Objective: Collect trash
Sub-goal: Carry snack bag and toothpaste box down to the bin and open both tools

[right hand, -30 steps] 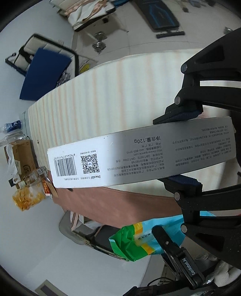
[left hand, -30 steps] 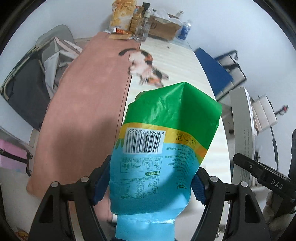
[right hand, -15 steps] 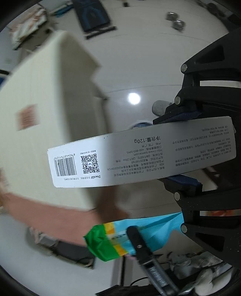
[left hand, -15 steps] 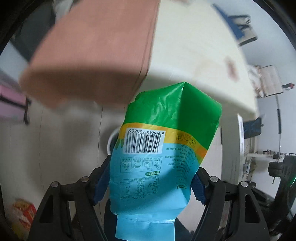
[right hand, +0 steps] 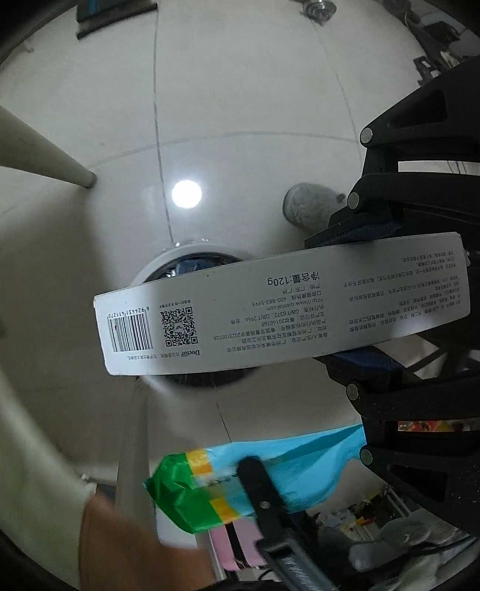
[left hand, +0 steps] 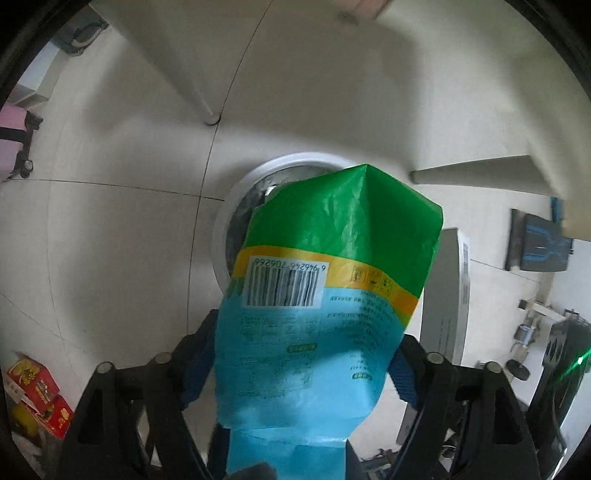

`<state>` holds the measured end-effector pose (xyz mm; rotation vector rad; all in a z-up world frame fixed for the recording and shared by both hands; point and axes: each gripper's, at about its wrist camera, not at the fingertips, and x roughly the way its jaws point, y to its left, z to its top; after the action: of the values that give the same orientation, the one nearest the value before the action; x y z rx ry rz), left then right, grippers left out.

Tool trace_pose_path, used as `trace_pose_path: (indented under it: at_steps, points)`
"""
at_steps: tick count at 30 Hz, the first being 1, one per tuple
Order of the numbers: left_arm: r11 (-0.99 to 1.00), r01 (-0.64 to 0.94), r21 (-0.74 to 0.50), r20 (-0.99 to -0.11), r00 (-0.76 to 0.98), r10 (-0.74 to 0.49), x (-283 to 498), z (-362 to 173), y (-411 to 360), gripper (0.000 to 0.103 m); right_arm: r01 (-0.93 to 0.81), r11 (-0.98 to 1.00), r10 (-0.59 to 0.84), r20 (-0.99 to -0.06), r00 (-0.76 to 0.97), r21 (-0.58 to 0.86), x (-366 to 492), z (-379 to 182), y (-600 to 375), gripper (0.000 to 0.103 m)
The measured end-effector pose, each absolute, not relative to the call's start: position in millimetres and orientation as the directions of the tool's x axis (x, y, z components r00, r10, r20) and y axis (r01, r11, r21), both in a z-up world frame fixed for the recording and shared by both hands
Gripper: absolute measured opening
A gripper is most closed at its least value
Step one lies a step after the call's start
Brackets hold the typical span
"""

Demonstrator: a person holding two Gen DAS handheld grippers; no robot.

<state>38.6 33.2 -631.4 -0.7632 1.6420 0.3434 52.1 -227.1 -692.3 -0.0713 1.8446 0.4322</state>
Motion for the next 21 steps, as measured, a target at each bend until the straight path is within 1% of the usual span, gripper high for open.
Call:
trace_pose_path:
  at_steps: [1,2,3,5,6,7,8,9,12,13,15,17,21]
  points:
    - [0.739,-0.649,-0.180,-0.957,-0.058,-0.283,36.6,-640.6,32.6,0.086,-0.266,0.929,0.166,-0.932,-0.323,0.257,60.5,-703.6,-221.9,0.051]
    - [0.737,-0.654,-0.172,-0.958,-0.063,-0.280,37.4,-651.9,35.8,0.097,-0.261,0.929,0.169,-0.929,-0.330,0.262,62.0,-723.7,-219.0,0.051]
    - [0.735,-0.657,-0.167,-0.958,-0.068,-0.279,33.8,-660.0,36.2,0.103,-0.265,0.927,0.168,-0.927,-0.336,0.264,63.6,-732.9,-216.6,0.052]
    - [0.733,-0.662,-0.157,-0.961,-0.069,-0.269,28.3,-668.2,34.2,0.103,-0.282,0.919,0.167,-0.921,-0.353,0.274,62.7,-754.9,-204.3,0.053]
    - [0.733,-0.664,-0.148,-0.963,-0.073,-0.260,28.3,-670.3,35.6,0.103,-0.287,0.916,0.170,-0.919,-0.356,0.280,66.3,-758.0,-201.2,0.066]
    - [0.733,-0.664,-0.144,-0.964,-0.073,-0.255,26.3,-672.1,35.2,0.103,-0.301,0.911,0.171,-0.922,-0.347,0.282,65.0,-760.8,-198.2,0.090]
    - [0.734,-0.666,-0.132,-0.967,-0.076,-0.243,25.9,-671.2,34.0,0.103,-0.316,0.908,0.165,-0.928,-0.335,0.276,64.0,-758.0,-194.8,0.098]
    - [0.736,-0.667,-0.117,-0.971,-0.079,-0.226,25.2,-667.7,32.4,0.103,-0.337,0.905,0.152,-0.938,-0.311,0.258,62.2,-752.9,-193.6,0.101]
    - [0.754,-0.654,-0.063,-0.986,-0.078,-0.150,14.9,-652.0,24.0,0.103,-0.380,0.904,0.104,-0.963,-0.248,0.195,56.7,-735.8,-195.6,0.100]
    - [0.769,-0.639,-0.022,-0.991,-0.087,-0.101,14.7,-639.9,18.8,0.103,-0.387,0.905,0.092,-0.969,-0.231,0.178,59.4,-727.6,-194.1,0.101]
    - [0.785,-0.620,0.018,-0.995,-0.089,-0.048,0.5,-615.4,15.5,0.103,-0.416,0.902,0.049,-0.983,-0.176,0.119,57.8,-702.7,-195.0,0.101]
    - [0.789,-0.614,0.035,-0.996,-0.083,-0.021,-9.8,-589.6,9.1,0.103,-0.430,0.899,0.030,-0.990,-0.138,0.087,63.2,-678.1,-198.4,0.102]
    - [0.787,-0.616,0.036,-0.998,-0.070,-0.010,-30.0,-538.4,1.7,0.103,-0.438,0.897,0.010,-0.995,-0.095,0.051,61.2,-617.8,-203.4,0.103]
